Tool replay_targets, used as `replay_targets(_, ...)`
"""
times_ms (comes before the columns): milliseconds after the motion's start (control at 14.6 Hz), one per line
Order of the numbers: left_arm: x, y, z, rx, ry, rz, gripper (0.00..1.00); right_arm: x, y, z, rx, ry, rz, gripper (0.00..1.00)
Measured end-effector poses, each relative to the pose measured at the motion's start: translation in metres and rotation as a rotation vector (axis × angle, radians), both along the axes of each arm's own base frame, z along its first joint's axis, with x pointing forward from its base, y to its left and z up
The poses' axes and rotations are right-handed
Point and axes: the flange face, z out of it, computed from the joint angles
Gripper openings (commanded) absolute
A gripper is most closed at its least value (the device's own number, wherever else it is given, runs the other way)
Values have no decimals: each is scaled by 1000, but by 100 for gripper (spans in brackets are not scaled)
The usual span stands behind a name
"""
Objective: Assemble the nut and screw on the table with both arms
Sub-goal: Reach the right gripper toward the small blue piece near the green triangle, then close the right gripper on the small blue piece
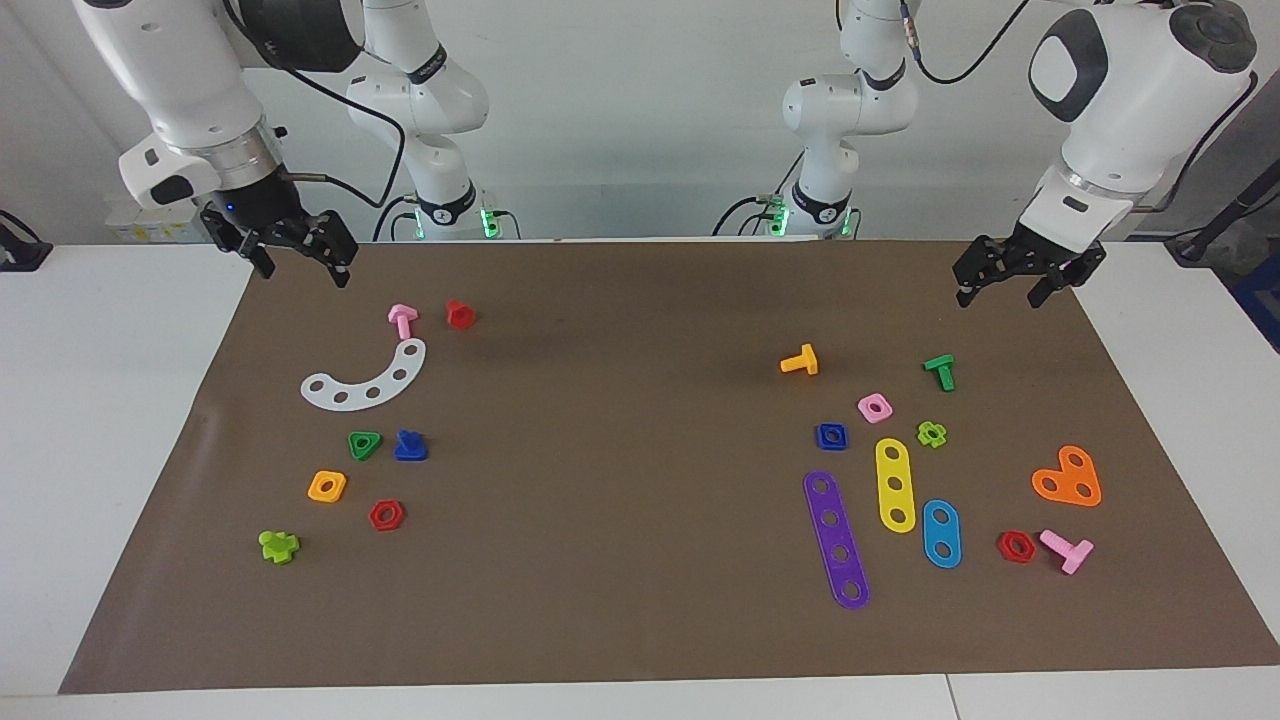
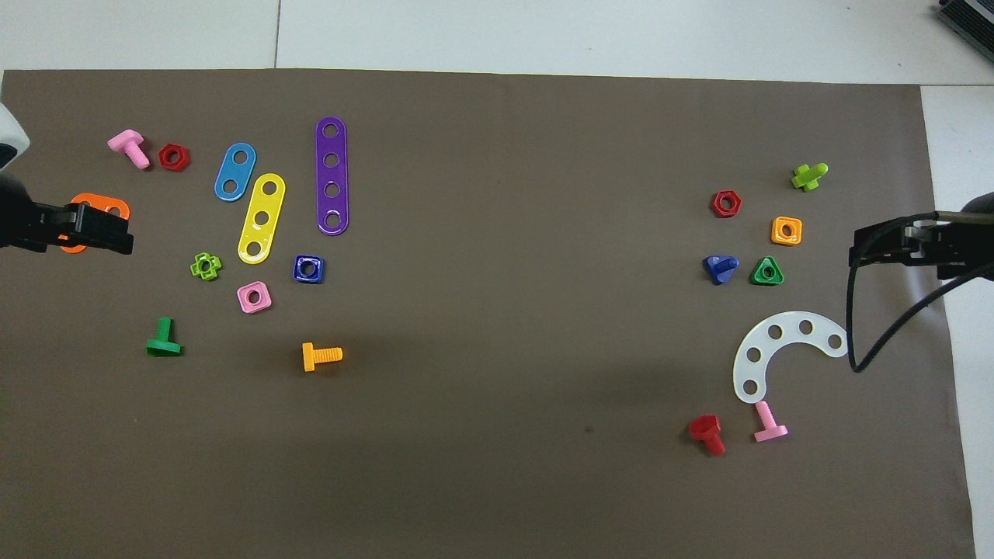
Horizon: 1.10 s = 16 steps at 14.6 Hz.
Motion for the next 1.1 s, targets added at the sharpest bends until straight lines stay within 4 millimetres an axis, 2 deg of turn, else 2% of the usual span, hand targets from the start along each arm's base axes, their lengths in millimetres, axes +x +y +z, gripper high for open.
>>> replay_targets(206, 0, 0, 0, 0, 0, 0, 100, 2, 4, -37, 24, -44, 41, 100)
replay_targets(549, 0, 0, 0, 0, 0, 0, 100, 12, 29, -160, 31, -33, 240, 100)
replay_targets(755, 0, 0, 0, 0, 0, 0, 100, 28, 38, -218, 29, -47, 347, 98)
replay_targets(893, 0, 0, 0, 0, 0, 0, 100, 34, 37, -249, 23, -55, 406, 91)
replay_targets(1099, 0, 0, 0, 0, 0, 0, 100, 38, 36, -276, 16, -68, 443, 72)
